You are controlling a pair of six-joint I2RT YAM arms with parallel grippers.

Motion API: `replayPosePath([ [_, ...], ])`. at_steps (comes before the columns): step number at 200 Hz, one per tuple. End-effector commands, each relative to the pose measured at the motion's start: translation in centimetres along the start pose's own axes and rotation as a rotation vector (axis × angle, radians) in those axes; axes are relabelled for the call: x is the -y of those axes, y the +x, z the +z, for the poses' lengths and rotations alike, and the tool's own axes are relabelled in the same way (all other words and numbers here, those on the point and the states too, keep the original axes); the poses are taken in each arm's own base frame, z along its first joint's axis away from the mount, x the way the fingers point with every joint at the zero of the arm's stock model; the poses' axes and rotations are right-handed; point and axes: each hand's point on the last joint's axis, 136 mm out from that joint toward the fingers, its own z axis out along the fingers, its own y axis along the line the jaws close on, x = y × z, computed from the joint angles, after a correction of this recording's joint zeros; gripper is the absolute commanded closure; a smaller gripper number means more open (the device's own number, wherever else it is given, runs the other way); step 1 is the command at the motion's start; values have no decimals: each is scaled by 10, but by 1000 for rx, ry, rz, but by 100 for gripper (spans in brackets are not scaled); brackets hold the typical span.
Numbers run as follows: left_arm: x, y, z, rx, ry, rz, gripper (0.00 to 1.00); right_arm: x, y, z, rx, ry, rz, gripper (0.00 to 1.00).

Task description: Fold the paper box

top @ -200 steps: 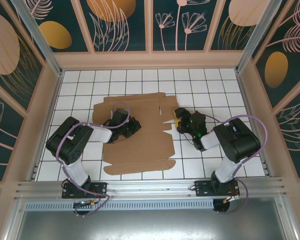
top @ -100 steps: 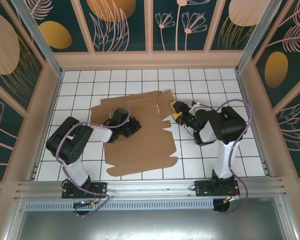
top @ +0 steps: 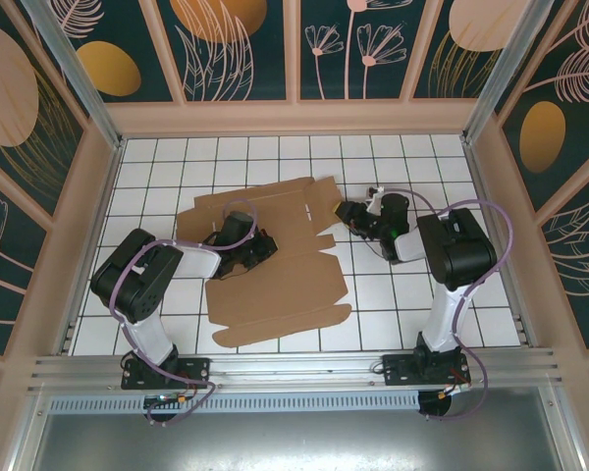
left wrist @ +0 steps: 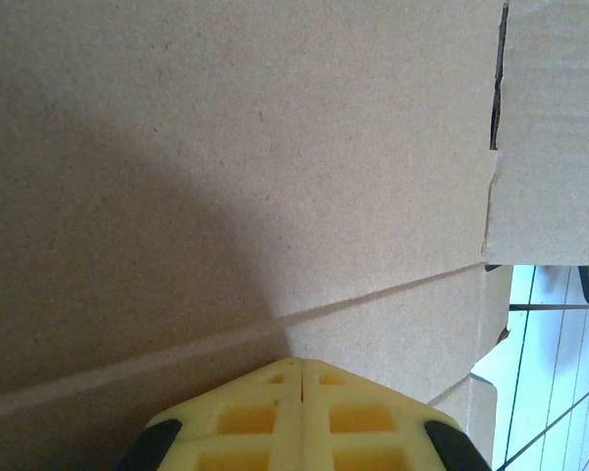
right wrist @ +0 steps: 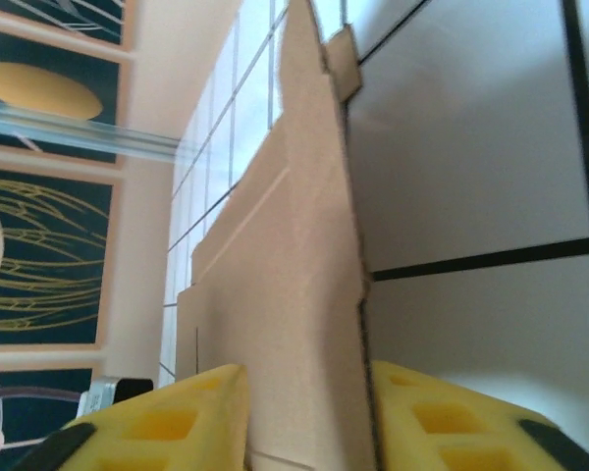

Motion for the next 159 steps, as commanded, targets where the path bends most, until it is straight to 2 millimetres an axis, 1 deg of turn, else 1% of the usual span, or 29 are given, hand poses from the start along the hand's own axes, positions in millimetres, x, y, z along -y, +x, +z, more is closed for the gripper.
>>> replayPosePath([
  [1,-14,4,4,-11,-64,14,100,1,-4,3,-6,27,-75,75],
  [7,-13,3,4,-10,-61,14,100,1,-6,2,6,20,-78,80],
  [21,-11,2,1,-4,-63,20,100,-3,-10,-1,30,0,-82,87],
  [32,-7,0,-3,0,-58,22,100,-7,-14,-5,50,-16,-93,89],
  [45,2,-3,-9,8,-40,28,100,-13,-18,-9,63,-25,-118,90],
  [50,3,-3,-11,9,-46,28,99,-15,-20,-10,70,-20,-131,90],
  [53,11,-7,-17,22,-31,35,97,-17,-21,-11,74,-18,-137,91],
  [65,21,-13,-29,41,-31,53,88,-22,-27,-17,99,3,-173,92],
  [76,32,-18,-44,65,-29,78,79,-27,-35,-24,120,33,-209,96],
  [86,41,-27,-60,102,-41,104,72,-34,-48,-35,156,84,-245,100],
  [92,48,-33,-72,131,-46,124,69,-38,-56,-41,176,114,-263,100],
  [93,49,-34,-74,136,-47,127,68,-41,-61,-45,190,125,-274,100],
  [104,64,-46,-98,199,-52,171,65,-49,-81,-62,243,200,-310,100],
  [110,72,-51,-112,232,-54,197,63,-63,-97,-76,288,247,-357,100],
  [112,75,-54,-116,245,-53,204,63,-64,-98,-78,291,259,-363,100],
  [113,76,-55,-118,250,-55,209,63,-69,-104,-82,306,274,-380,100],
  [116,79,-58,-125,268,-60,221,62,-71,-108,-87,317,300,-395,100],
  [118,82,-60,-130,282,-59,230,62,-79,-116,-94,339,327,-423,100],
  [120,85,-63,-135,294,-62,239,62,-81,-118,-97,347,339,-432,100],
  [124,88,-67,-144,318,-68,254,61,-91,-127,-106,374,374,-466,100],
  [125,89,-68,-146,327,-72,256,61,-98,-133,-112,393,389,-485,100],
  [137,100,-82,-173,408,-98,293,61,-142,-160,-148,497,456,-591,100],
  [142,98,-84,-180,430,-120,308,60,-162,-170,-162,544,471,-629,100],
  [146,108,-92,-193,469,-113,317,60,-180,-175,-171,565,469,-673,100],
  [149,110,-95,-199,489,-119,322,60,-188,-178,-176,577,472,-689,100],
  [153,112,-98,-206,513,-124,330,60,-207,-185,-188,612,480,-723,100],
  [154,113,-99,-209,520,-124,332,59,-207,-185,-188,612,480,-723,100],
  [157,115,-101,-214,536,-129,334,59,-225,-190,-197,634,476,-752,100],
  [159,115,-102,-217,546,-133,336,59,-229,-191,-199,640,475,-759,100],
])
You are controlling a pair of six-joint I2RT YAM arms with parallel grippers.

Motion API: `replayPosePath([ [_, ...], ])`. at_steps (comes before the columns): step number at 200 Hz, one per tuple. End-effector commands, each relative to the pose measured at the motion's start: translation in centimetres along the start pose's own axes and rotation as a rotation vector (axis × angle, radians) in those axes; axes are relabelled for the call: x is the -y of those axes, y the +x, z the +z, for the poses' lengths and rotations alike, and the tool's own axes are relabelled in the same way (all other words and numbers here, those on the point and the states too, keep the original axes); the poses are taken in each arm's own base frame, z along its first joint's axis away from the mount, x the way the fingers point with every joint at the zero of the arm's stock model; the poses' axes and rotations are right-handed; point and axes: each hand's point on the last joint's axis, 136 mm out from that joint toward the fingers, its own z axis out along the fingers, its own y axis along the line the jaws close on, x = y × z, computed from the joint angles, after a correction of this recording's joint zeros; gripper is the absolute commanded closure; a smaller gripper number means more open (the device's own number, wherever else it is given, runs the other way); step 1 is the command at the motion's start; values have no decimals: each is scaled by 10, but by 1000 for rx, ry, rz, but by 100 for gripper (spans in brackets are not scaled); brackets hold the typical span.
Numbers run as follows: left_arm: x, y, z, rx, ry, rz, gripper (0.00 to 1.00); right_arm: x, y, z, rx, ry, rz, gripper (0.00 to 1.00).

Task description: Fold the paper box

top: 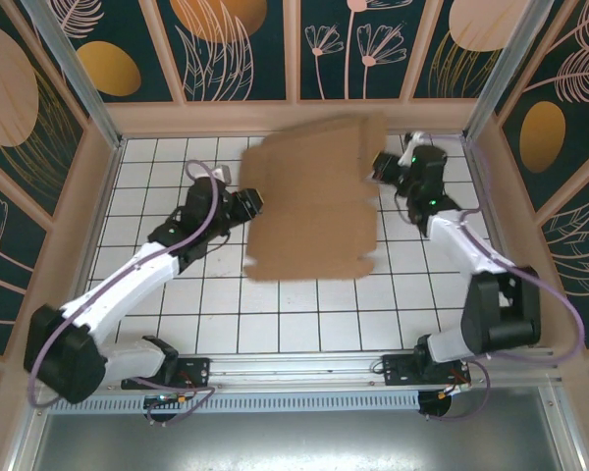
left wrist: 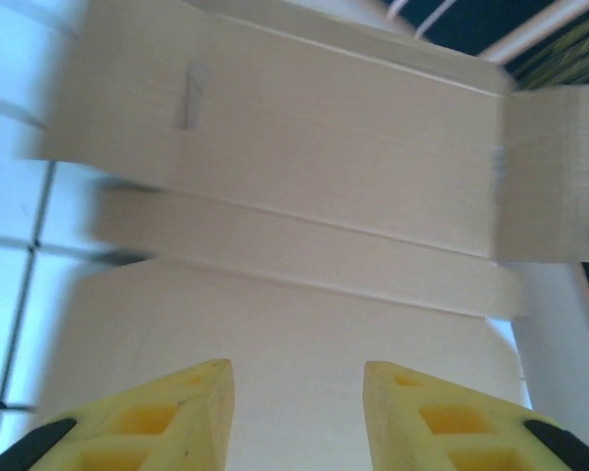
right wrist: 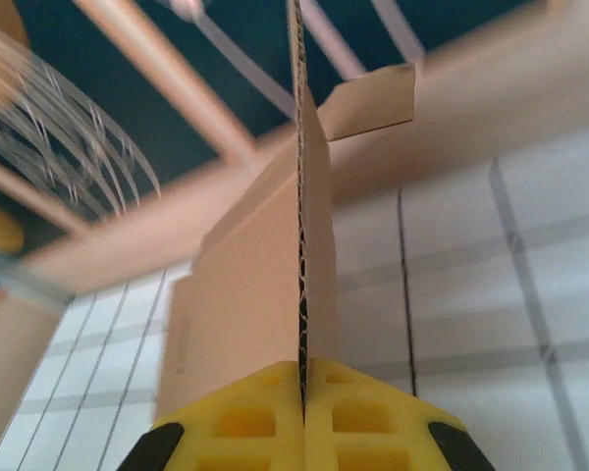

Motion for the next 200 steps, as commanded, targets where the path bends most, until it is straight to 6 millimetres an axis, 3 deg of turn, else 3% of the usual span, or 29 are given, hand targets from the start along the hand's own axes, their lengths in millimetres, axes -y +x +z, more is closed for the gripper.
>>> replayPosePath([
  [1,-20,-30,-32,107,-179,126,59,-23,-102,-63,180,174,-269,100],
  [14,-15,-45,-47,162,-185,126,58,-60,-139,-79,226,166,-364,100],
  [26,-8,-54,-58,194,-163,112,58,-98,-153,-82,233,153,-473,99],
  [40,-2,-59,-66,218,-137,99,57,-134,-150,-76,215,167,-613,98],
  [55,-2,-63,-71,236,-145,95,56,-169,-123,-58,159,203,-785,98],
  [74,-5,-69,-79,262,-172,95,56,-200,-66,-31,81,219,-981,97],
  [95,-2,-82,-98,322,-172,78,56,-217,17,-8,-28,184,-1091,96],
  [123,5,-103,-132,420,-160,62,55,-210,137,5,-201,96,-1091,96],
  [143,10,-112,-147,460,-148,67,54,-200,232,-2,-313,19,-1075,96],
  [156,12,-114,-150,467,-143,76,54,-197,280,-10,-367,-22,-1054,95],
  [163,12,-114,-149,465,-140,77,53,-199,306,-17,-398,-68,-1046,85],
  [167,13,-113,-148,461,-135,79,53,-203,322,-22,-419,-98,-1035,69],
  [176,14,-111,-144,451,-127,83,52,-208,342,-30,-452,-140,-1014,46],
  [188,14,-107,-137,432,-122,91,50,-219,353,-40,-474,-206,-979,34],
  [200,13,-103,-129,413,-122,103,49,-236,340,-53,-448,-294,-893,22],
])
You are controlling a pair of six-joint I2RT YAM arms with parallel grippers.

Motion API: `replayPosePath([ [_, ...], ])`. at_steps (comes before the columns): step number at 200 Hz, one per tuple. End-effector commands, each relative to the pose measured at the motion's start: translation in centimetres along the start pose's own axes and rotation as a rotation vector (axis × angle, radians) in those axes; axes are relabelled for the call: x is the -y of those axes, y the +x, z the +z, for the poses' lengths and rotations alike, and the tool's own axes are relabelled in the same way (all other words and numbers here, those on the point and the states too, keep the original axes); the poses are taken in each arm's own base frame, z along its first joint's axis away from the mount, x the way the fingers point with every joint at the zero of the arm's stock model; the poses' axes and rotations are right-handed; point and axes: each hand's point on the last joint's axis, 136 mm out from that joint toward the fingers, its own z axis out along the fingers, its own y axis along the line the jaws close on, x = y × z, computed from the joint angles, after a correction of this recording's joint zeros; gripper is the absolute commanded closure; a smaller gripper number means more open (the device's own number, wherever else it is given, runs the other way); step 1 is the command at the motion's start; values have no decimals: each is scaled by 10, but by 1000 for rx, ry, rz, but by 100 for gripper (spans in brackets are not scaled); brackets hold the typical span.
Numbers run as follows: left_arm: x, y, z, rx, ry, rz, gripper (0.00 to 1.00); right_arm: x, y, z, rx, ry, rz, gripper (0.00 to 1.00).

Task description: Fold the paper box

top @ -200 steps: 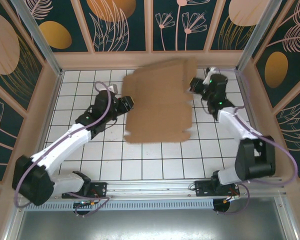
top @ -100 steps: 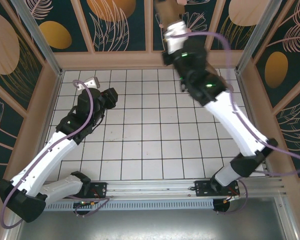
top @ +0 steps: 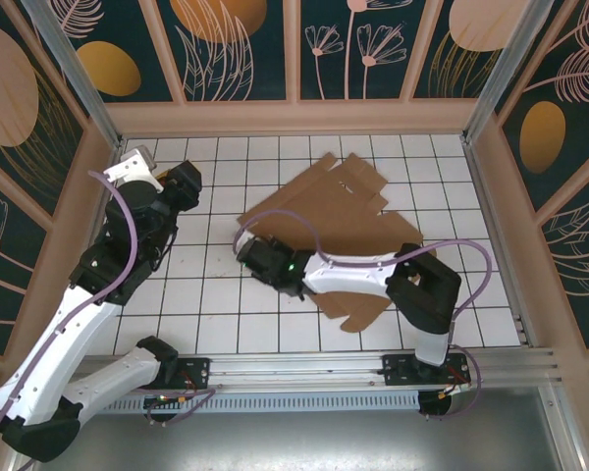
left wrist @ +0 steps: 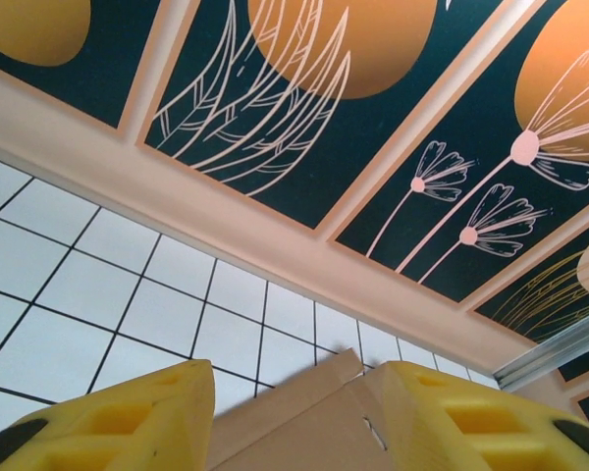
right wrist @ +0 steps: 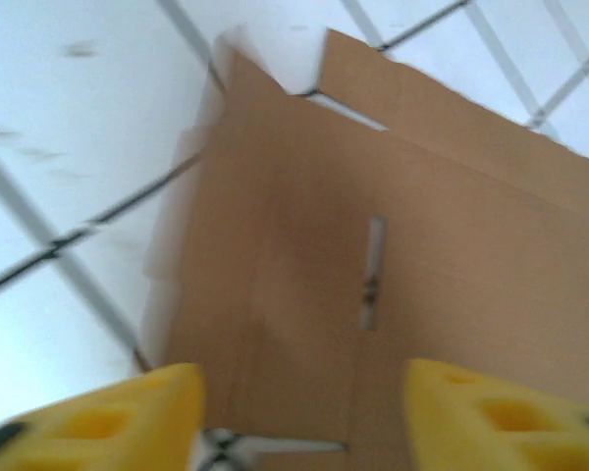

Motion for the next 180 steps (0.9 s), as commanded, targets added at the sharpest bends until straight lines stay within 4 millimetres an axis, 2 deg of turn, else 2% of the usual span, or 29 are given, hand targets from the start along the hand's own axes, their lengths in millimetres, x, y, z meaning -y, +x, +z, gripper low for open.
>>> replayPosePath([
  [1,2,14,13,-35,5,45,49,-11,-46,-30,198,-137,217,22],
  [11,2,21,19,-52,8,61,48,1,-57,-49,268,-200,287,19],
  [26,9,36,28,-101,44,92,46,35,-65,-73,352,-304,446,20],
  [38,13,54,38,-159,71,105,47,67,-60,-86,410,-394,589,24],
  [49,16,73,48,-226,85,103,48,99,-45,-86,428,-392,700,30],
  [58,19,94,58,-296,107,97,52,125,-27,-76,393,-336,789,41],
  [69,21,123,68,-386,138,61,63,154,4,-55,296,-258,890,68],
  [85,24,171,82,-507,197,-29,82,179,50,-30,177,-174,1013,90],
  [98,17,212,90,-594,200,-75,100,183,74,-20,129,-146,1074,92],
  [99,16,215,90,-600,197,-77,100,188,79,-19,124,-131,1086,92],
  [110,10,243,96,-646,172,-83,100,200,109,-9,56,-39,1122,96],
  [116,6,257,99,-668,160,-90,100,200,122,-4,13,-8,1128,100],
  [139,5,304,108,-754,135,-77,100,193,159,9,-77,19,1163,100],
  [160,1,336,121,-823,74,-65,100,188,197,19,-218,118,1142,100],
  [164,-7,345,122,-845,35,-64,100,186,200,20,-235,123,1137,100],
  [167,-2,341,126,-839,36,-70,100,186,202,21,-248,128,1134,100],
  [180,-15,359,134,-868,-32,-54,100,179,214,27,-297,134,1124,100],
])
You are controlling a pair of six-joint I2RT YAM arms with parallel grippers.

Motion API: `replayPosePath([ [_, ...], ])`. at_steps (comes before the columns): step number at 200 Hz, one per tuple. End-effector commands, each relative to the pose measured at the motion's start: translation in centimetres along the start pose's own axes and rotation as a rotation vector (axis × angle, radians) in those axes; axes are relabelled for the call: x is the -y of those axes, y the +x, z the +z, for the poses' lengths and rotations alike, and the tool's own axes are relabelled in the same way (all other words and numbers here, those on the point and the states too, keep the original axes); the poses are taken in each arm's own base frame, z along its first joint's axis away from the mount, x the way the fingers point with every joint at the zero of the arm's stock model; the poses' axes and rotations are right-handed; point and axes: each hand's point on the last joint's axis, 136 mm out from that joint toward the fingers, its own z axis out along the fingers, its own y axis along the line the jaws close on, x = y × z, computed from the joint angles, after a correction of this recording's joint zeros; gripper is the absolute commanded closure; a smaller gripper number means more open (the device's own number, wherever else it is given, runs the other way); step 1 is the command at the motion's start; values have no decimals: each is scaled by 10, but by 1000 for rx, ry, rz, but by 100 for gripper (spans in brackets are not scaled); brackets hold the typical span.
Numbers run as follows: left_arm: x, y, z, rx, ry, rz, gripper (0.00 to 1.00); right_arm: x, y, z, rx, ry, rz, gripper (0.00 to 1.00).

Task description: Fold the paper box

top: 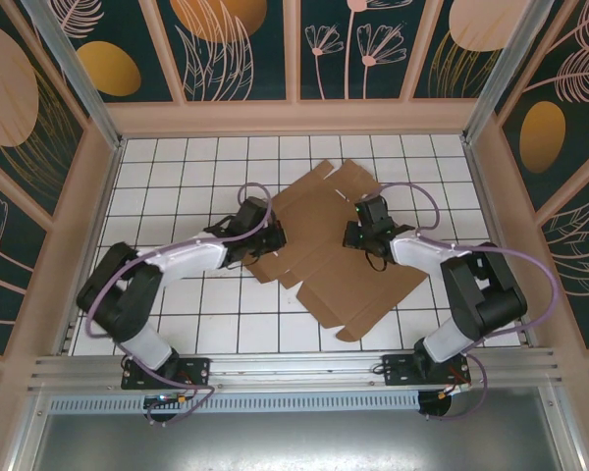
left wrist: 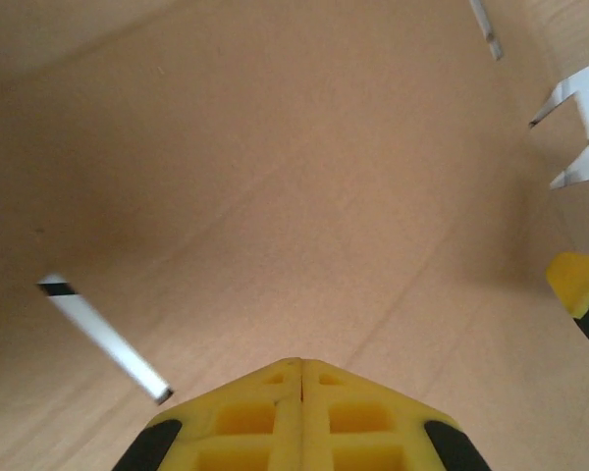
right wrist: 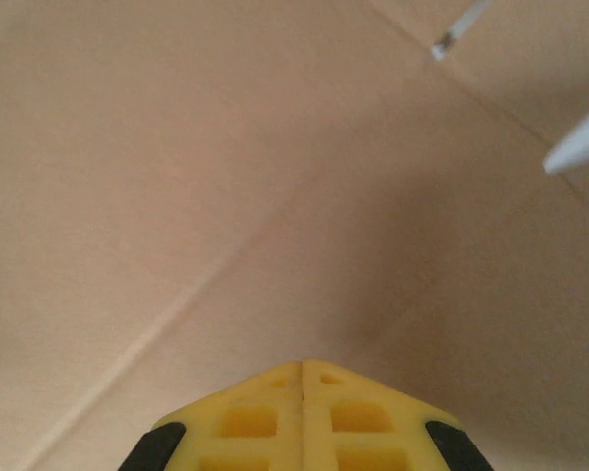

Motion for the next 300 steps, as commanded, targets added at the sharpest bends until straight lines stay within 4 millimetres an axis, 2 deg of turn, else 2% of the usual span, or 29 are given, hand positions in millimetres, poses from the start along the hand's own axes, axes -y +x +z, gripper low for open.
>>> replayPosePath([
  [1,8,-11,18,2,-12,-52,100,25,16,11,-61,125,7,100],
  [34,-19,-4,34,-22,-111,-72,100,33,38,18,-122,148,22,100],
  [57,-42,4,48,-94,-116,-152,100,20,59,19,-178,106,7,100],
  [79,-64,-1,53,-96,-149,-192,100,9,79,16,-223,74,-2,100],
  [100,-78,-14,51,-71,-200,-184,100,-16,99,9,-269,-1,-30,100],
  [127,-86,-32,53,-52,-229,-178,100,-56,119,2,-326,-112,-76,100],
  [143,-84,-45,55,-34,-240,-160,100,-77,122,2,-346,-190,-57,100],
  [178,-84,-64,52,-7,-257,-130,100,-105,117,4,-371,-286,-29,100],
  [187,-78,-72,47,10,-244,-116,100,-110,109,1,-359,-293,-40,100],
  [196,-68,-83,36,44,-225,-85,100,-114,92,-8,-307,-300,-48,100],
  [212,-45,-100,19,86,-169,-42,100,-108,50,-31,-211,-349,8,100],
  [227,-26,-107,11,104,-108,-22,100,-102,19,-53,-142,-432,45,91],
  [233,-20,-108,11,101,-90,-19,100,-89,1,-58,-91,-429,65,84],
  [248,-12,-103,20,73,-57,-20,100,-67,-26,-66,-24,-389,94,67],
  [262,-6,-97,31,45,-34,-12,100,-40,-51,-70,27,-337,141,63],
  [273,-1,-95,40,32,-20,-5,100,-10,-69,-73,91,-273,191,44],
  [291,4,-94,53,11,-6,-7,100,33,-90,-74,154,-231,282,40],
  [300,4,-93,60,1,-6,-11,100,51,-95,-71,168,-224,320,33],
])
